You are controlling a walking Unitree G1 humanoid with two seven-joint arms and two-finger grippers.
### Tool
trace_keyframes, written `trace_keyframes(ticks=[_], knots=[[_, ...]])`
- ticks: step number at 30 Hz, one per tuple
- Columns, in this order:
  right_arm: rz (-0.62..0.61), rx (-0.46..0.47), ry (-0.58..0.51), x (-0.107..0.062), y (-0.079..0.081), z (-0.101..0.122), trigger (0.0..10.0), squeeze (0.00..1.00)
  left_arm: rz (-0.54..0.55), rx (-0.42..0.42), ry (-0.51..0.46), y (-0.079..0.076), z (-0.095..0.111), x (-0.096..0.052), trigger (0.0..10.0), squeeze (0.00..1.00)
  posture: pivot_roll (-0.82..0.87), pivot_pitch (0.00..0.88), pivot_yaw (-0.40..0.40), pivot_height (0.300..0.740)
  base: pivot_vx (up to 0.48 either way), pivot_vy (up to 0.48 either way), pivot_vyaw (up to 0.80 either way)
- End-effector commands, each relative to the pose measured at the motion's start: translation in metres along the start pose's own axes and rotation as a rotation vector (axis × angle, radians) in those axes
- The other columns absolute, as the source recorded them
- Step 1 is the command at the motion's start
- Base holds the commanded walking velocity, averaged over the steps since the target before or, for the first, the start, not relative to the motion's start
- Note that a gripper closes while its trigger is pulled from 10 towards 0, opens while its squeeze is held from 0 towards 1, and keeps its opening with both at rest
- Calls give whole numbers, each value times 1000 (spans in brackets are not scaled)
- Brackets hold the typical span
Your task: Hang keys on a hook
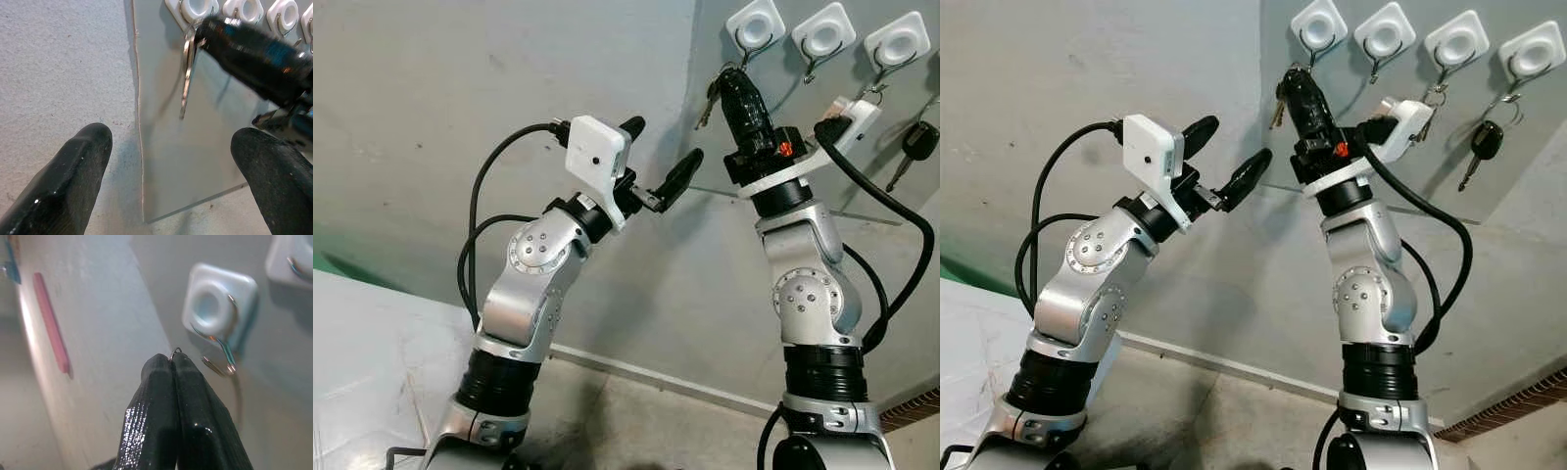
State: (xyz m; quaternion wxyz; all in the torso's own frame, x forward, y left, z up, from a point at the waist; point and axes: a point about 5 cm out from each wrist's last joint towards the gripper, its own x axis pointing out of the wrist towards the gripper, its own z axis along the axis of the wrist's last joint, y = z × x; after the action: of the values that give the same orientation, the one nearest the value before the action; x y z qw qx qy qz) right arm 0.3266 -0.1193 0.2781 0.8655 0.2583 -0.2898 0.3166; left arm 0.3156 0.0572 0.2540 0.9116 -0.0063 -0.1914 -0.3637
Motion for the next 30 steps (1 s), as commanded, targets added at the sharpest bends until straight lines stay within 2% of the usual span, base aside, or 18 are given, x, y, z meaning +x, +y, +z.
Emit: trace_keyframes(ticks=[1,11,14,21,27,30], knots=[[47,-8,-16,4,8,5,10000,0,-17,16,-19,-3,7,2,10000,0,151,100,30,740,0,0,0],[53,-13,-26,1,11,8,10000,0,-16,15,-22,-2,8,3,10000,0,149,99,31,740,0,0,0],[26,14,-33,-7,8,8,10000,0,-15,14,-20,-2,7,2,10000,0,150,100,31,740,0,0,0],[2,48,-38,-13,7,7,10000,0,-14,14,-20,-2,7,3,10000,0,148,103,32,740,0,0,0],[-37,124,-47,-18,2,3,10000,0,-17,13,-21,-2,7,3,10000,0,145,104,37,740,0,0,0],[-66,199,-68,-19,-3,3,10000,0,-18,14,-21,-2,8,3,10000,0,148,106,35,740,0,0,0]])
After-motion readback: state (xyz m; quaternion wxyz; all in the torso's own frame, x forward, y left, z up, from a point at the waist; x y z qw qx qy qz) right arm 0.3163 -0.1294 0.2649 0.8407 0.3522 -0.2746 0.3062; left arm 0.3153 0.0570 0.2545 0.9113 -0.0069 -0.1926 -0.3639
